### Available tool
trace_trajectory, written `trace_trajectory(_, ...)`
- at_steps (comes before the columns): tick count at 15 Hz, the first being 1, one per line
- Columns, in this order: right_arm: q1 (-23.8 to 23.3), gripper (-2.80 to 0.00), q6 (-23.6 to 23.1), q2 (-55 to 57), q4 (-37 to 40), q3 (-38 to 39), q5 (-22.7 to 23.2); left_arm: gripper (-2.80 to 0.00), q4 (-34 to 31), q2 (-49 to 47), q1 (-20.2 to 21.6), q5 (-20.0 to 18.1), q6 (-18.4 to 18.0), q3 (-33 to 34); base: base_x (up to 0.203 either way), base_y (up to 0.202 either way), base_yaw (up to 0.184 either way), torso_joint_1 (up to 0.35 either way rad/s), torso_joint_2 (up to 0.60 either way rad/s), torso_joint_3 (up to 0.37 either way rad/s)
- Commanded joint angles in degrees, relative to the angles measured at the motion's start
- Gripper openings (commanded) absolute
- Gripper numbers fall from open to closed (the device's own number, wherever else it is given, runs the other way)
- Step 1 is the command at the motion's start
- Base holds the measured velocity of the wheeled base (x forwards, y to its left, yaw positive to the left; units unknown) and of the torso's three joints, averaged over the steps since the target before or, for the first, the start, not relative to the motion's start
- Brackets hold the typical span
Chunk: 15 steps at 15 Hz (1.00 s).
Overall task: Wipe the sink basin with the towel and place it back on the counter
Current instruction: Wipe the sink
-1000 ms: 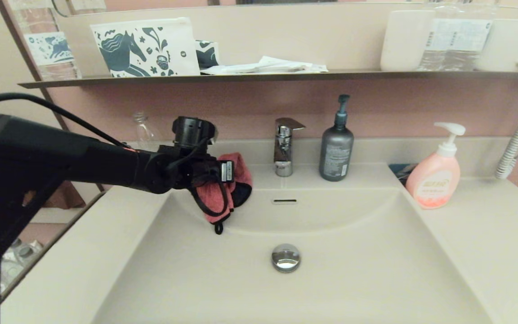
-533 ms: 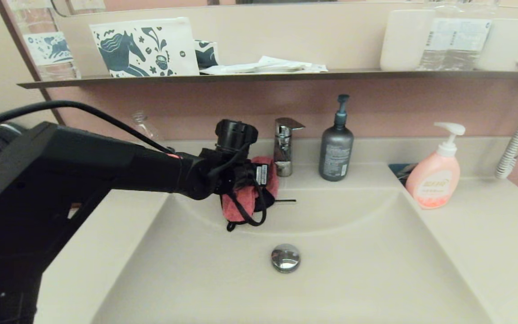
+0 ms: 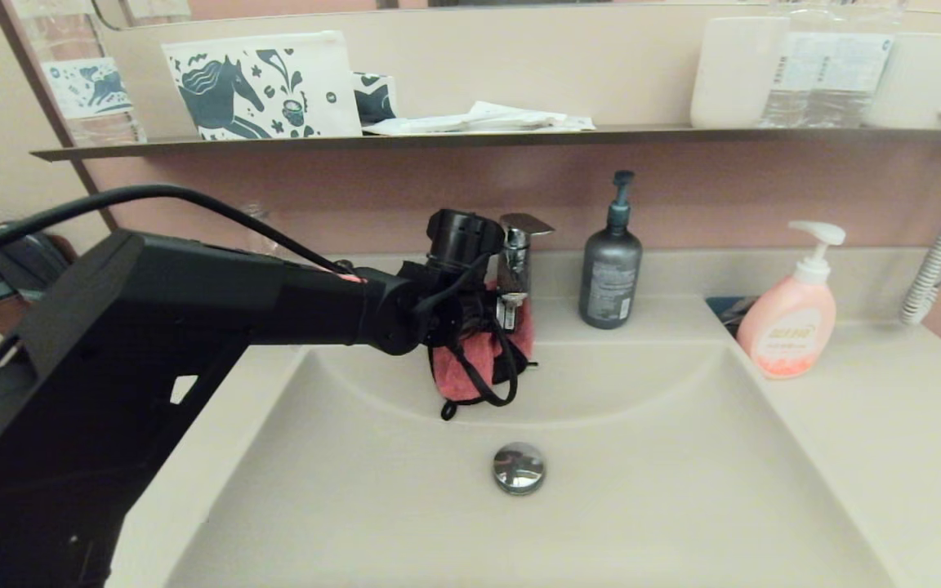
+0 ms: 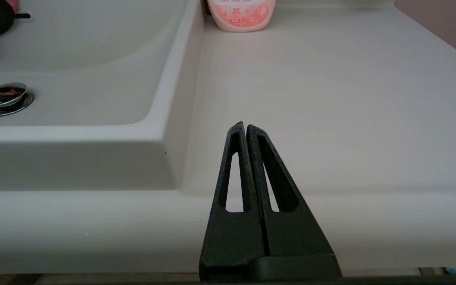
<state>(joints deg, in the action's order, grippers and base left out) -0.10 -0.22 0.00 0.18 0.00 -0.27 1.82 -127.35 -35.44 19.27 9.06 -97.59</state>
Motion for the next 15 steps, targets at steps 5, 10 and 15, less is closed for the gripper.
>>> trace_trajectory(5,0.0,-2.80,0.0,0.1,0.0,0.0,0.0,-2.80,0.4,-1.4,3.1,-1.2,-0.1,-1.0,0.000,0.000,0.000,0.000,0.00,0.000)
trace_trajectory(10,0.0,-2.80,0.0,0.1,0.0,0.0,0.0,-2.80,0.2,-1.3,6.5,-3.9,-0.4,-1.2,0.000,0.000,0.000,0.000,0.00,0.000)
trace_trajectory(15,0.0,-2.80,0.0,0.1,0.0,0.0,0.0,-2.80,0.5,0.2,11.1,-6.7,-0.8,1.6,0.000,0.000,0.000,0.000,0.00,0.000)
